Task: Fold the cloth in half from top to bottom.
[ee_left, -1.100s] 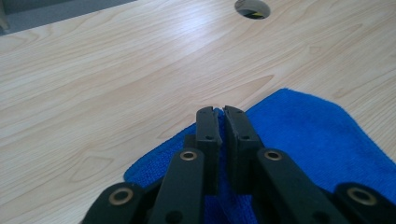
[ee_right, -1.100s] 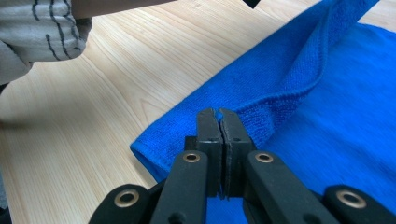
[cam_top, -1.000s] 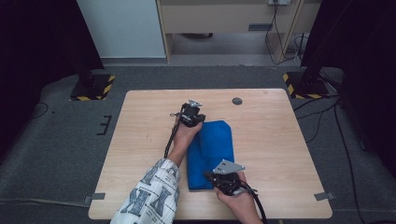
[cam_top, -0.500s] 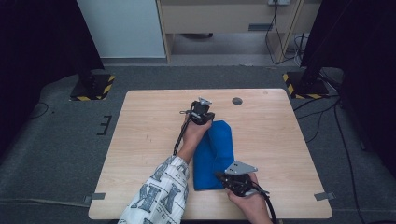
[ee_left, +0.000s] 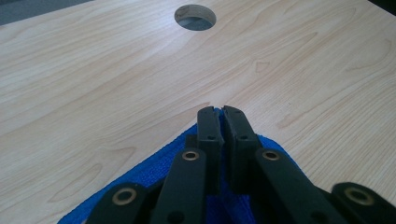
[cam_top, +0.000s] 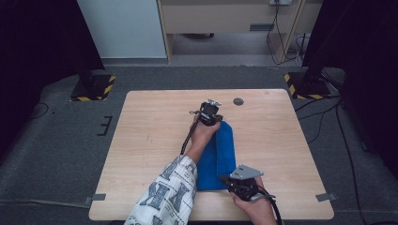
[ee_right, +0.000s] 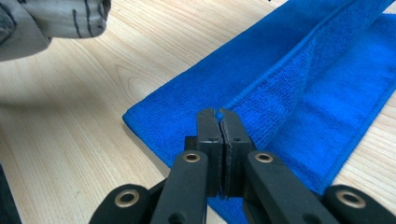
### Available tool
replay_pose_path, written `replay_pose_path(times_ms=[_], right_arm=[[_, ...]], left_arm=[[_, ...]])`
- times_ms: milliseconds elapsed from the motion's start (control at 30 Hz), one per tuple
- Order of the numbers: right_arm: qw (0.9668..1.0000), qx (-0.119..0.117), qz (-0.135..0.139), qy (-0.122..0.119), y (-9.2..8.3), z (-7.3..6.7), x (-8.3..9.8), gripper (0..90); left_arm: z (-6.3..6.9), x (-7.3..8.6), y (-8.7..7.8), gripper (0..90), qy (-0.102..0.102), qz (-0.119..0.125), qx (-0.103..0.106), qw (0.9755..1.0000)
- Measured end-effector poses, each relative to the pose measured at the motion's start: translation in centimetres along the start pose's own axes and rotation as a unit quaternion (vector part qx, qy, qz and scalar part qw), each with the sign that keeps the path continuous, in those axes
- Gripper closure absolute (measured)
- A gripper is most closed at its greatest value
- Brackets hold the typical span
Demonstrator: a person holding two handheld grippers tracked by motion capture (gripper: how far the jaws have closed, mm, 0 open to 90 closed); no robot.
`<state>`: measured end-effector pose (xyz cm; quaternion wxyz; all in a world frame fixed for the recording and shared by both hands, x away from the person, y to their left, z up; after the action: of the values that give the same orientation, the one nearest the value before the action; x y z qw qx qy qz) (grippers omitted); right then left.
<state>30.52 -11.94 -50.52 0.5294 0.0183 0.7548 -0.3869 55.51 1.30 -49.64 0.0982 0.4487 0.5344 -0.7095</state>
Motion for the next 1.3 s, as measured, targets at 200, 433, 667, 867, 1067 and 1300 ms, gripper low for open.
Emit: replay_pose_path(times_ms=[200,433,667,867,1067,1300], right_arm=[[1.0000,-0.001,-0.002,0.007,-0.3,0.1,0.5,88.6],[0.9999,-0.003,-0.003,0.009,-0.7,0.1,0.7,88.6],[0.9998,-0.011,-0.006,0.014,-0.7,0.1,0.8,88.0],[0.9991,0.006,-0.016,0.038,-0.8,1.0,1.2,69.5],[0.9980,0.026,-0.021,0.053,-0.8,2.2,1.4,41.4],[0.9972,0.042,-0.023,0.057,-0.5,3.0,1.5,18.4]], left_arm=[[0.1,0.2,0.5,85.6,-0.002,-0.008,-0.001,1.0000],[0.6,0.2,0.7,85.8,-0.005,-0.008,0.009,0.9999],[1.1,0.5,1.3,84.0,0.002,-0.017,0.009,0.9998],[1.3,0.4,1.3,55.3,-0.001,-0.007,0.011,0.9999],[0.8,0.1,0.2,36.0,0.001,0.012,0.022,0.9997],[-0.6,0.5,-1.9,25.5,0.011,0.018,0.016,0.9997]])
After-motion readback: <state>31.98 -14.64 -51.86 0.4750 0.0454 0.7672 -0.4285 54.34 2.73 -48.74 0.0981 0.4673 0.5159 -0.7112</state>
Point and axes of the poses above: each handheld gripper's, and its own axes: y roughly forward along the jaws, x roughly out of its underside, z roughly to its right, the point moved 1 cm from there along y, roughly forward along the jaws, and after that the axes turned 7 degrees about -x, right-handed, at the moved point
